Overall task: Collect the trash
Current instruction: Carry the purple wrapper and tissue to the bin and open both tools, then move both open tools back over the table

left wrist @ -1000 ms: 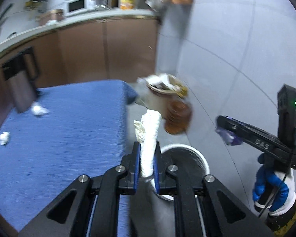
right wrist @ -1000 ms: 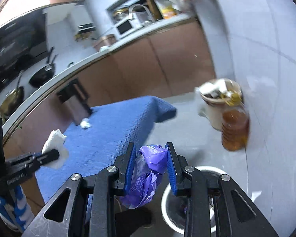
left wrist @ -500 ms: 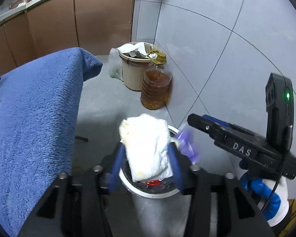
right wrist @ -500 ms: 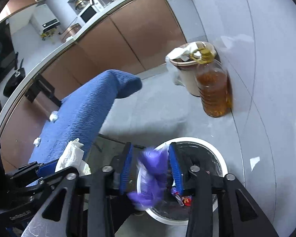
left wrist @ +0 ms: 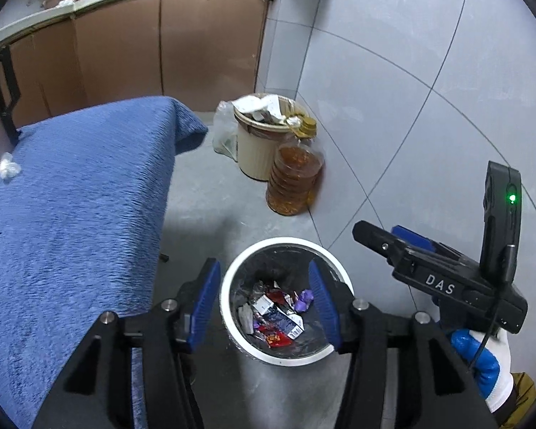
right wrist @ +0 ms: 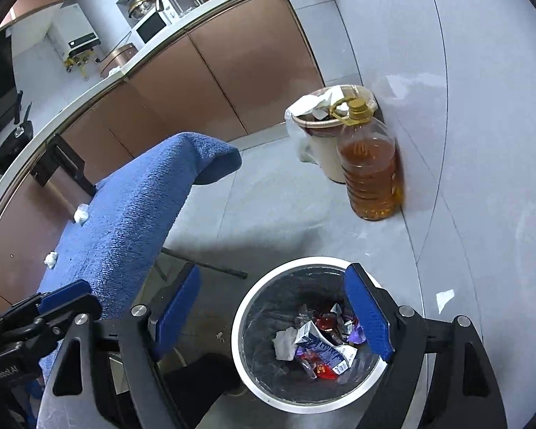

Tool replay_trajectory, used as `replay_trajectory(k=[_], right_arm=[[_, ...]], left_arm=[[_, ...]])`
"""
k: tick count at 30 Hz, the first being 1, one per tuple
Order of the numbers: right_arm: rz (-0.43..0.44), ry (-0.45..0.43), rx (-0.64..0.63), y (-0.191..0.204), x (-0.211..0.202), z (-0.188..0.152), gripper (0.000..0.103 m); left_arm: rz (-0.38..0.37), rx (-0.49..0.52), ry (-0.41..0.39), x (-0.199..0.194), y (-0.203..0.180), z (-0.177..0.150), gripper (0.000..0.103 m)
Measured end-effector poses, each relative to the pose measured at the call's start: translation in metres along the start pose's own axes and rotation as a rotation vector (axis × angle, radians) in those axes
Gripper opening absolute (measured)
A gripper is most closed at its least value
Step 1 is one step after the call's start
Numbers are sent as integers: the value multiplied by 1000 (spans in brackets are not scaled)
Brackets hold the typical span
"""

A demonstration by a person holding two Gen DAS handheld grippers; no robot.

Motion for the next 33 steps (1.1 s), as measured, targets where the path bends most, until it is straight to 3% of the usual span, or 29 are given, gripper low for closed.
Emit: replay_trajectory(k=[2,18,24,27,33], right_arm=[[2,-11,-6,4,-4,1,102],[71,-173,-80,54,-59,17,103],[130,-159,-143,86,-64,15,103],[139,-143,-193,107,-66,11,103],[156,-124,-246,139,-72,4,103]], left_arm=[[30,-2,-25,-10,3,0,49],[283,-81,-244,-99,50,-10,49],[329,-109,-274,-126,66,-21,50],[350,-119,-284,-138,77,-29,61],[388,-150,-316,-166,99,-51,64]])
Point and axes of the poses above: each gripper's, at about its wrist camera, not at the fingertips, and x roughly the way its jaws point, y to its left, z to its top, the point moved 2 cm from there along x, roughly the way its jaws point, and after that the axes turned 3 degrees about z, right-handed, at the moved point
